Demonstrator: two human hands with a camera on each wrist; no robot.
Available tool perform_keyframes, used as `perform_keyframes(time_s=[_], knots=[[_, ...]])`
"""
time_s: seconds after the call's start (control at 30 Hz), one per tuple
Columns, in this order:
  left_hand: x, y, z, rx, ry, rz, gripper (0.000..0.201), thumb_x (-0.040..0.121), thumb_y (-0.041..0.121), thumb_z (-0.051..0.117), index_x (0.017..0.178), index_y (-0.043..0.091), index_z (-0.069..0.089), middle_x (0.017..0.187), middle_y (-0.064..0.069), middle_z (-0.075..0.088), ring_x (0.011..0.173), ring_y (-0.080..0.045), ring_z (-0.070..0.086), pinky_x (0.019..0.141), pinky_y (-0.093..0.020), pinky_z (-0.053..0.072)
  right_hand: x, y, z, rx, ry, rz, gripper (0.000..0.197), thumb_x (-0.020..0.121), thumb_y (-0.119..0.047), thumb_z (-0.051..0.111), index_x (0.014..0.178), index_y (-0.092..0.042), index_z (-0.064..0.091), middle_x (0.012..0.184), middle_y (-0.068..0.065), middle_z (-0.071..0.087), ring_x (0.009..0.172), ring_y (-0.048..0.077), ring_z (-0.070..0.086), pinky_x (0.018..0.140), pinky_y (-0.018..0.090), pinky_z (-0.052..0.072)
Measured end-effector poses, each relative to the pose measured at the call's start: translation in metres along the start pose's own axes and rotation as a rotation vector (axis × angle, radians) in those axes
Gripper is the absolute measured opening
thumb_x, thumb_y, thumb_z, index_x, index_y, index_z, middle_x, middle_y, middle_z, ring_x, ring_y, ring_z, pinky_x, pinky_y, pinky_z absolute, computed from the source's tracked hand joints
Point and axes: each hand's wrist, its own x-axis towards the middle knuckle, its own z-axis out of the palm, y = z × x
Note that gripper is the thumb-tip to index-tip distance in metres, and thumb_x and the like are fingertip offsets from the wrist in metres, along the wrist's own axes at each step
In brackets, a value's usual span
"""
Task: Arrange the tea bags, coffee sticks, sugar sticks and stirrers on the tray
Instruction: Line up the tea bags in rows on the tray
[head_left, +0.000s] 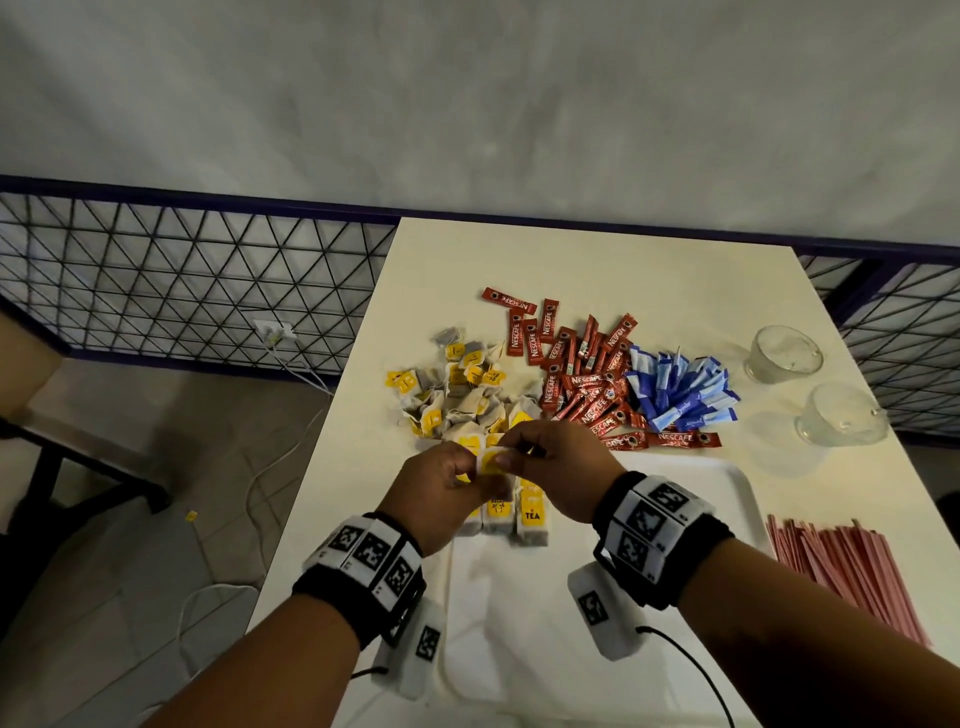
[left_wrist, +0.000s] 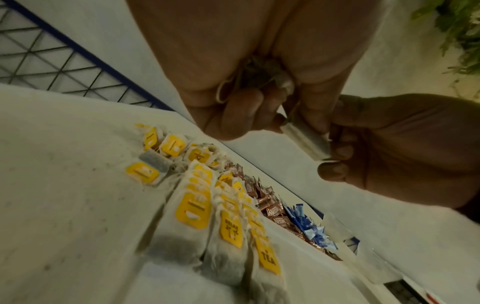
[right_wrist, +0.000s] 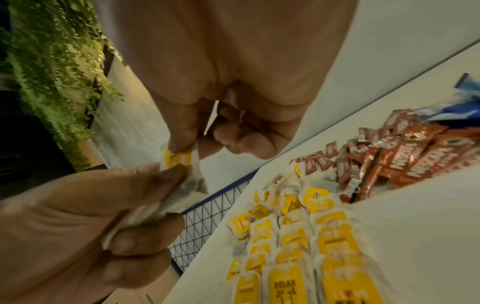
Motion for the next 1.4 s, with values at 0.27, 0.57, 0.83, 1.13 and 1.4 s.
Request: perform_keyframes(time_s=[0.27, 0.57, 0.83, 1.13, 1.4], knots=[[-0.003, -0.003, 0.016, -0.146, -0.007, -0.188, 0.018, 0.076, 0.040, 0.075, 0.078, 0.022, 0.078, 0.078, -0.004, 0.072, 0.064, -0.010, 0.063, 0.064, -0.035, 0.050, -0.002, 0.018, 0.014, 0.040, -0.004, 0.092, 0.013, 0.090, -0.033, 0.062, 0.090, -0.022, 0.068, 0.071, -0.016, 0.056, 0.064, -0.002, 0.048, 0.062, 0.021, 0.037], [-0.004, -0.019, 0.044, 0.342, -0.080, -0.369, 0.030, 0.086, 0.043, 0.063, 0.090, 0.015, 0.075, 0.091, -0.009, 0.071, 0.086, -0.028, 0.062, 0.068, -0.027, 0.044, -0.019, 0.057, 0.024, -0.264, -0.108, 0.196, 0.005, 0.087, -0.025, 0.058, 0.085, -0.027, 0.062, 0.094, -0.004, 0.063, 0.089, 0.017, 0.058, 0.079, 0.029, 0.046], [-0.003, -0.014, 0.057, 0.485, -0.012, -0.396, 0.021, 0.087, 0.036, 0.058, 0.085, 0.016, 0.067, 0.096, -0.009, 0.069, 0.093, -0.031, 0.062, 0.072, -0.029, 0.045, -0.027, 0.071, 0.039, -0.349, -0.169, 0.150, 0.025, 0.090, -0.024, 0.054, 0.112, -0.026, 0.064, 0.106, 0.000, 0.059, 0.098, 0.022, 0.058, 0.083, 0.031, 0.048], [-0.004, -0.018, 0.052, 0.618, 0.033, -0.241, 0.019, 0.092, 0.042, 0.052, 0.094, 0.024, 0.060, 0.100, 0.001, 0.067, 0.094, -0.026, 0.061, 0.074, -0.032, 0.046, -0.031, 0.072, 0.040, -0.349, -0.171, 0.138, 0.029, 0.092, -0.026, 0.050, 0.119, -0.027, 0.062, 0.109, 0.001, 0.058, 0.100, 0.022, 0.057, 0.085, 0.030, 0.048], [0.003, -0.007, 0.051, 0.697, -0.010, -0.254, 0.012, 0.089, 0.028, 0.054, 0.095, 0.025, 0.043, 0.096, 0.001, 0.064, 0.091, -0.027, 0.060, 0.066, -0.030, 0.037, -0.031, 0.074, 0.044, -0.372, -0.170, 0.126, 0.029, 0.092, -0.026, 0.050, 0.119, -0.027, 0.061, 0.109, 0.004, 0.058, 0.100, 0.026, 0.057, 0.083, 0.033, 0.049]])
